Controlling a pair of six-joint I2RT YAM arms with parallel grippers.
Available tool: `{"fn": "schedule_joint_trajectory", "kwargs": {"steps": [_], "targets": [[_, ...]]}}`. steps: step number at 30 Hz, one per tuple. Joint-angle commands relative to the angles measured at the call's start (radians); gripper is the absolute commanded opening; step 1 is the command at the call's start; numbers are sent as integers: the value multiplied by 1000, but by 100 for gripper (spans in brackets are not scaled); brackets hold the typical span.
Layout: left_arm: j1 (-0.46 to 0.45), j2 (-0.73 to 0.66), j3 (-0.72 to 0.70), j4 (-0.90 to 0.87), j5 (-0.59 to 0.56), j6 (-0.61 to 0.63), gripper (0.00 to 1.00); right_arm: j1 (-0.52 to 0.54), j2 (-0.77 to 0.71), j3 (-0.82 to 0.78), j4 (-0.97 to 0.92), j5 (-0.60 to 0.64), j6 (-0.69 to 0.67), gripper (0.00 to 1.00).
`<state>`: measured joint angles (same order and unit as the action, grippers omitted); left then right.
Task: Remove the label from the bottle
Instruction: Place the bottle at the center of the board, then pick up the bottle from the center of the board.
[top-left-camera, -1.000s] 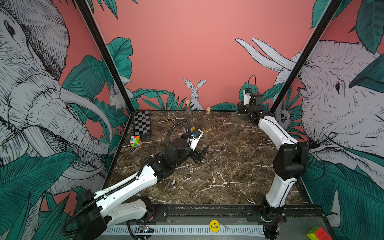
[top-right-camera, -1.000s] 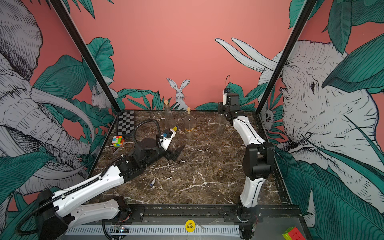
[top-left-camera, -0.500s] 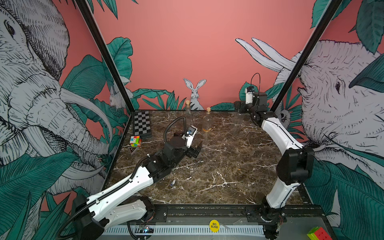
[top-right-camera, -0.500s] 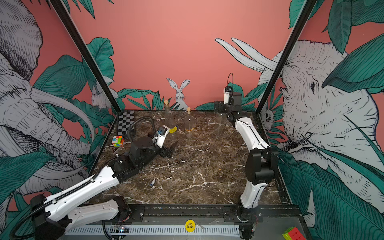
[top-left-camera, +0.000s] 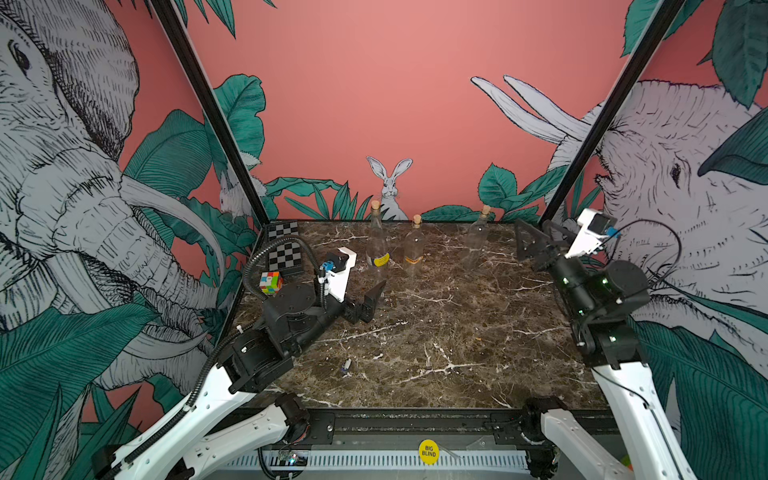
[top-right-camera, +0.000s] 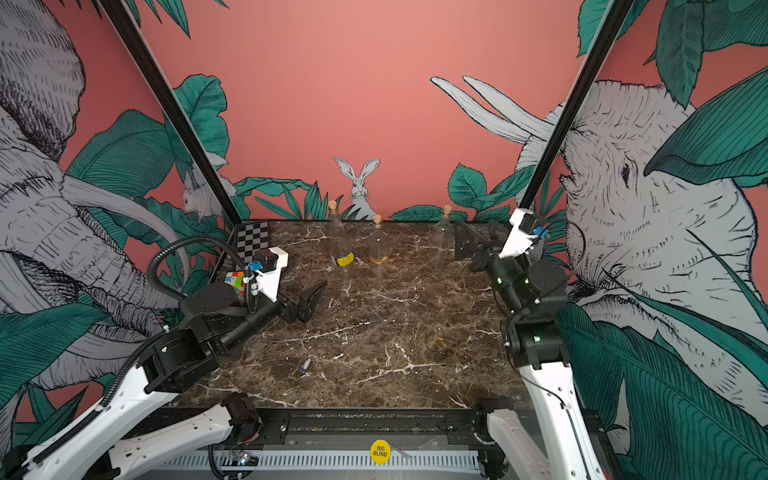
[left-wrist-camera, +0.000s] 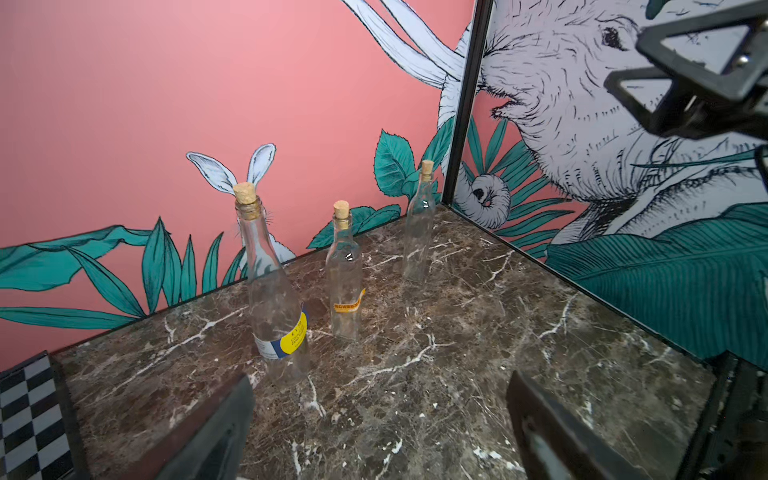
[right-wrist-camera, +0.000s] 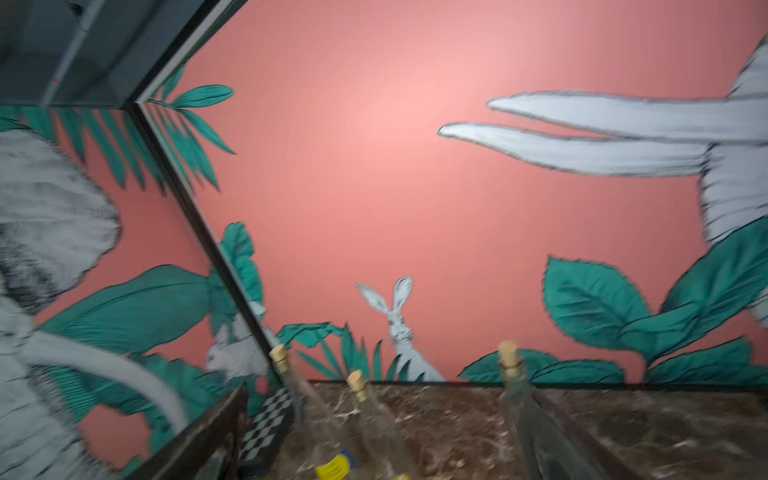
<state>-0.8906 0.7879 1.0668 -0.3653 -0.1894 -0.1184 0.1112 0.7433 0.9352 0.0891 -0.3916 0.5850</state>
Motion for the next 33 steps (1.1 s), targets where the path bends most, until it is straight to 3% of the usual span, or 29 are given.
{"fn": "schedule_joint_trajectory", "kwargs": {"steps": [1, 6, 10, 20, 33], "targets": [[-1, 72, 54, -80, 65, -25, 95, 14, -103, -110, 23, -188, 216, 99], [-1, 286, 198, -60, 94, 60, 96, 16, -316, -170, -192, -176, 182, 99], [-1, 461, 285, 12, 79, 91, 96, 16, -375, -203, -275, -167, 157, 99], [9, 765, 364, 252, -27, 105, 97, 16, -309, -283, -161, -185, 207, 99], [133, 985, 494, 368, 45, 86, 97, 18, -195, -263, -100, -219, 219, 96]]}}
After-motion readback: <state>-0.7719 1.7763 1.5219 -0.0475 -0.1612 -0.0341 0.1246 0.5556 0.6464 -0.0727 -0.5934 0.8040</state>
